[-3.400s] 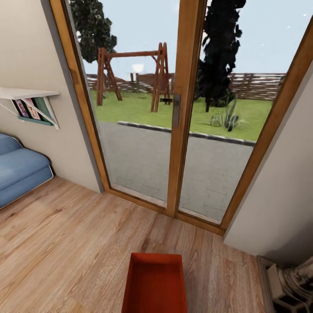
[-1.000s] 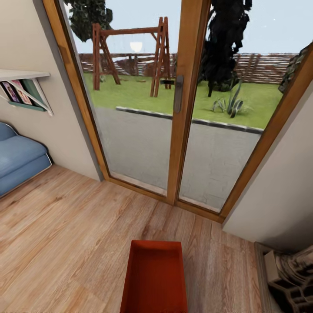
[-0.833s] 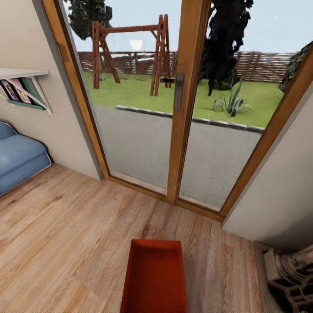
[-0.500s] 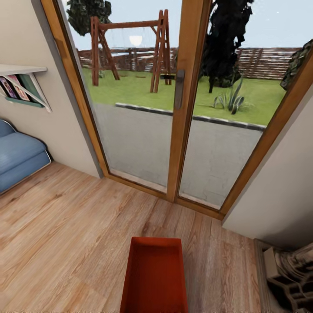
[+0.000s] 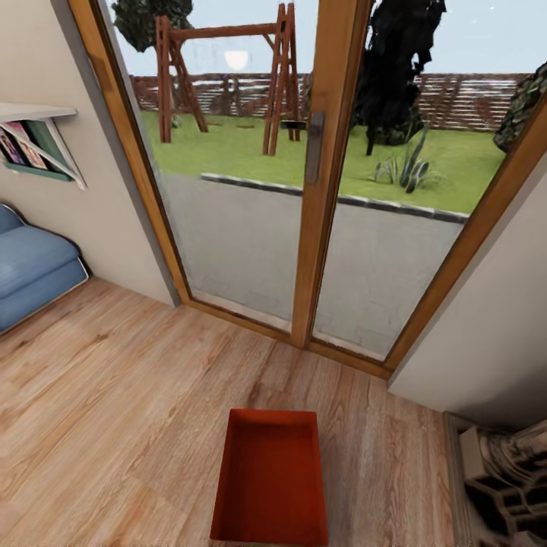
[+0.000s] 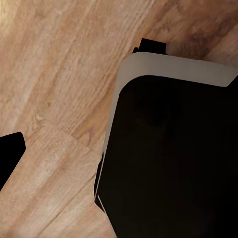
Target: Move the two storage containers from the living room to the garage. In the garage, place one container on the floor and stack the other container on top of it (either order is fine).
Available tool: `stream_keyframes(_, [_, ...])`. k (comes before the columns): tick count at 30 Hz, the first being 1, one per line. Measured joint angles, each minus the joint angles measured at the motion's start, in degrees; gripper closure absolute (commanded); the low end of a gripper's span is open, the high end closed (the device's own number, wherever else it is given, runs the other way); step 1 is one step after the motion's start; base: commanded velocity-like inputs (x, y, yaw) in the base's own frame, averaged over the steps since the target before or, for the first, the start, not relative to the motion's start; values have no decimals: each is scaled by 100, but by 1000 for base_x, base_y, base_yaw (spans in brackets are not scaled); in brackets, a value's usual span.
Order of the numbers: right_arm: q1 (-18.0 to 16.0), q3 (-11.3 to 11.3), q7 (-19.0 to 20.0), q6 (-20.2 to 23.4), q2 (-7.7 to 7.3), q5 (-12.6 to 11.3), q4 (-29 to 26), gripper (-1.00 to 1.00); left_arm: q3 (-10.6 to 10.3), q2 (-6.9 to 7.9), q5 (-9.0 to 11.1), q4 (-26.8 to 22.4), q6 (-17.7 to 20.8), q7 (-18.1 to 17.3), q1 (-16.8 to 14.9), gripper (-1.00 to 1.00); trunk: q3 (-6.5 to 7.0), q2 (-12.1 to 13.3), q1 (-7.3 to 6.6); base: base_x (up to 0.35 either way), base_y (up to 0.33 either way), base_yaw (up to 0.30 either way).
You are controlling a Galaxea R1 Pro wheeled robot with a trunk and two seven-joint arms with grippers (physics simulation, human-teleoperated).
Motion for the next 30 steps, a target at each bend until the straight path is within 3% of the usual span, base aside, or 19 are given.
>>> stream_keyframes(30, [0,-4,0,-4,0,2,0,-100,0,0,0,0,0,0,1,-100,-277,0,0,0,0,0])
